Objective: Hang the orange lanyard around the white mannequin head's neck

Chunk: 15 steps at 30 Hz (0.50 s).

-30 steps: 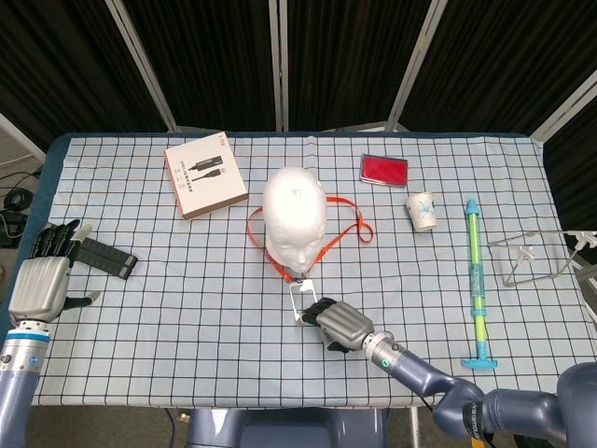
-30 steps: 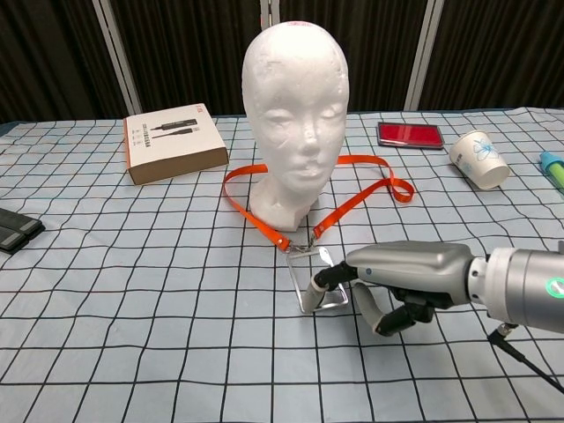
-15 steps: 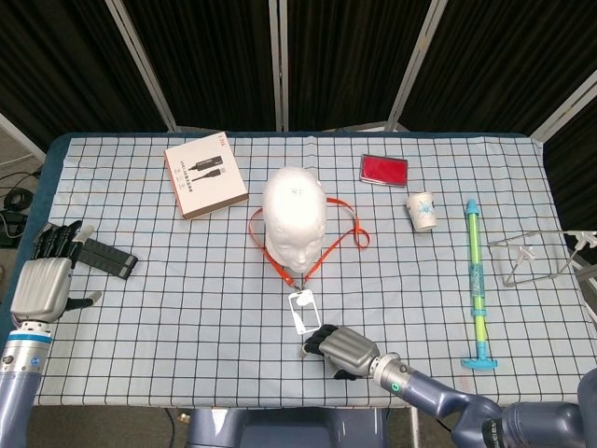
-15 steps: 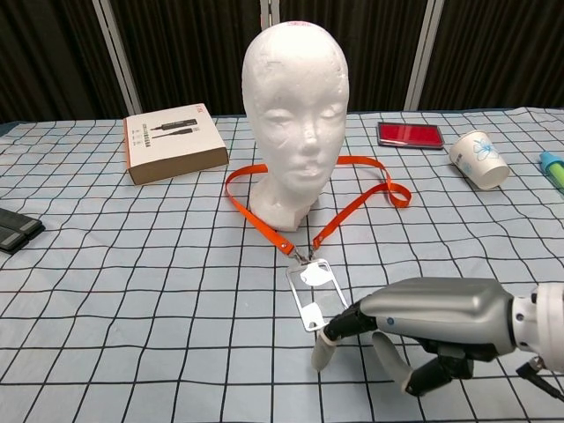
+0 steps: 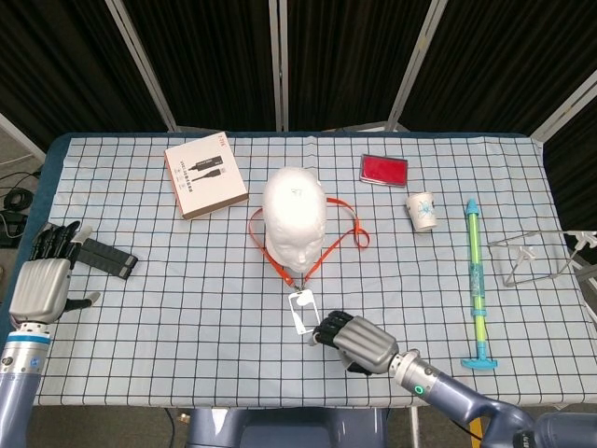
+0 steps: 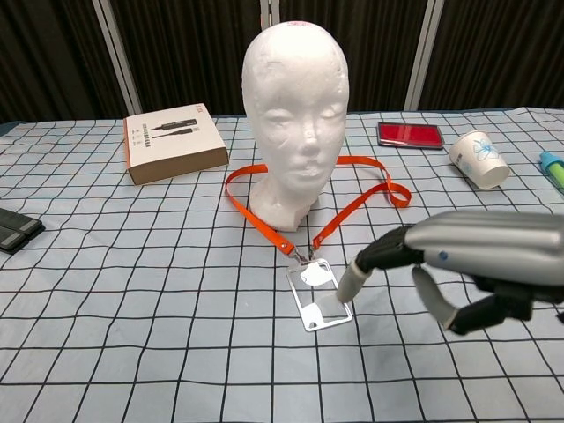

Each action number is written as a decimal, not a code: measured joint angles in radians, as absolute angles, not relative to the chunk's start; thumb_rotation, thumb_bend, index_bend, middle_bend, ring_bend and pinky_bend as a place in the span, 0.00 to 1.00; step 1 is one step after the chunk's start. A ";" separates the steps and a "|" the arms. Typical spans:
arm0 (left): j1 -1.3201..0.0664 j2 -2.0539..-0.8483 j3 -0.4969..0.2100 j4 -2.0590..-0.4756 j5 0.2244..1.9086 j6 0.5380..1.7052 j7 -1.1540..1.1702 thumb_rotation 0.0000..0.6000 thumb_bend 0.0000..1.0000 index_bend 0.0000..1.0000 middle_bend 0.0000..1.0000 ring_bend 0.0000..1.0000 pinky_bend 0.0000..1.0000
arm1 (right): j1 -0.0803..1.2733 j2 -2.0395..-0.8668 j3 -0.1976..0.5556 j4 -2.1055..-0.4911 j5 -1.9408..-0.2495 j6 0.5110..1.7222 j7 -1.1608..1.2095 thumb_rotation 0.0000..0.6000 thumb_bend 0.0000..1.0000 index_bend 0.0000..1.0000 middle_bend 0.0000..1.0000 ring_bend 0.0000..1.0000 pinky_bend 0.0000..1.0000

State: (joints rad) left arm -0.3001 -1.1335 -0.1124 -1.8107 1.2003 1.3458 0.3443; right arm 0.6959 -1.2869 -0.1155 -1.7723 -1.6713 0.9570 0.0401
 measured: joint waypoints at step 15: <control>-0.233 -1.144 -0.054 -1.741 1.359 1.424 0.218 1.00 0.07 0.00 0.00 0.00 0.00 | 0.387 -1.101 -0.109 -1.642 -1.743 1.519 -0.024 1.00 0.00 0.11 0.01 0.00 0.00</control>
State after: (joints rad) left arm -0.2330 -1.1440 -0.0542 -1.7410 1.3591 1.4236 0.2179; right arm 0.3869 -1.1011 -0.1090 -1.6418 -1.7433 1.5188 -0.0243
